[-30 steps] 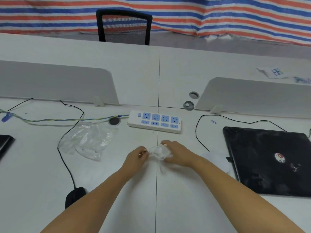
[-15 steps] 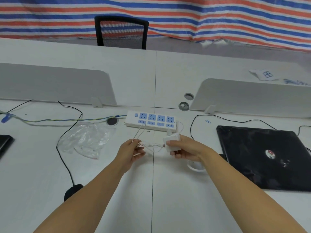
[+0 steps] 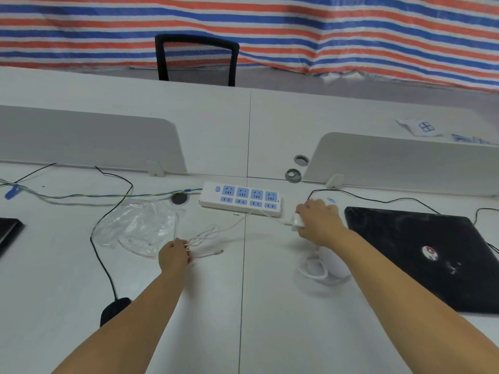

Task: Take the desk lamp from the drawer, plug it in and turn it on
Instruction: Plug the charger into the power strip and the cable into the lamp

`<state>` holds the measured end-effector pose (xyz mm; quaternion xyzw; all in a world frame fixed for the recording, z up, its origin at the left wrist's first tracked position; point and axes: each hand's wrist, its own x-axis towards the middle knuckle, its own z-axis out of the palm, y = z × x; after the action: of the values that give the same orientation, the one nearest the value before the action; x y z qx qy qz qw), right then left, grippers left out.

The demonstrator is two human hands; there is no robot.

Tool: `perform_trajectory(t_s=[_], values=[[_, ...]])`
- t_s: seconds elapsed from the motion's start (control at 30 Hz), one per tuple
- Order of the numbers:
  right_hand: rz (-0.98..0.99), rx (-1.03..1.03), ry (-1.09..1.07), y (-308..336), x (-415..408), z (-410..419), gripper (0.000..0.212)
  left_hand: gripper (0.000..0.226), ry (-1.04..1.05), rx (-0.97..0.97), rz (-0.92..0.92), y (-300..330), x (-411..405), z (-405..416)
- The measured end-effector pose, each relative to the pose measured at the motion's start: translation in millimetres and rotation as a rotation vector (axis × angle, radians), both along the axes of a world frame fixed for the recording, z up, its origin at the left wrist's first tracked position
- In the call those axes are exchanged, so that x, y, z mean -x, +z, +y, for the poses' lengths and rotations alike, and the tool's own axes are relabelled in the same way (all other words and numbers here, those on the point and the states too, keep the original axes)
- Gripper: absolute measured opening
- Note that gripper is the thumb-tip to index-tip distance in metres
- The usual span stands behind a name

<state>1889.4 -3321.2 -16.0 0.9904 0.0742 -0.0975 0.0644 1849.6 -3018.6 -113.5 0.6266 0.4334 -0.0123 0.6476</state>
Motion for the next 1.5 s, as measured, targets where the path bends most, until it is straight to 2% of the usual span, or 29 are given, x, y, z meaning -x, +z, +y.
perform_trajectory(t_s=[0.03, 0.1, 0.17, 0.33, 0.43, 0.57, 0.7, 0.87, 1.0, 1.07, 1.2, 1.3, 1.37, 1.5], values=[[-0.18, 0.06, 0.012, -7, -2, -1, 0.035, 0.028, -0.001, -0.034, 0.011, -1, 1, 1], [-0.4, 0.029, 0.009, -15, -6, -5, 0.038, 0.032, -0.033, -0.108, 0.052, -2, 6, 2], [-0.446, -0.174, -0.05, -25, -19, -8, 0.037, 0.036, -0.119, -0.213, 0.091, -3, 12, 4], [-0.056, -0.924, -0.346, -28, -46, 18, 0.024, 0.044, -0.505, -0.411, 0.138, -4, 18, 3], [0.16, -1.09, -0.38, -35, -64, 38, 0.032, 0.047, -0.571, -0.424, 0.137, -4, 10, 2], [0.293, -1.041, -0.322, -47, -85, 54, 0.036, 0.047, -0.595, -0.404, 0.16, -5, -4, 6], [0.315, -0.952, -0.239, -56, -96, 55, 0.035, 0.044, -0.605, -0.426, 0.157, -11, -11, 9], [0.193, -0.902, -0.167, -59, -94, 57, 0.035, 0.045, -0.586, -0.457, 0.088, -12, -13, 6], [0.159, -0.823, -0.125, -63, -88, 56, 0.032, 0.041, -0.52, -0.482, -0.061, -4, -7, -1], [0.124, -0.772, -0.1, -68, -83, 54, 0.03, 0.038, -0.566, -0.59, -0.17, 2, -4, -8], [0.057, -0.639, -0.085, -71, -84, 55, 0.031, 0.017, -0.845, -0.897, -0.448, 7, -4, -32], [0.048, -0.573, -0.081, -69, -85, 56, 0.031, 0.028, -1.011, -1.01, -0.571, -1, -15, -49], [0.041, -0.527, -0.065, -70, -84, 57, 0.032, 0.032, -1.105, -1.092, -0.552, -9, -30, -59], [0.038, -0.483, -0.057, -70, -82, 60, 0.033, 0.027, -1.232, -1.168, -0.28, -26, -50, -73]])
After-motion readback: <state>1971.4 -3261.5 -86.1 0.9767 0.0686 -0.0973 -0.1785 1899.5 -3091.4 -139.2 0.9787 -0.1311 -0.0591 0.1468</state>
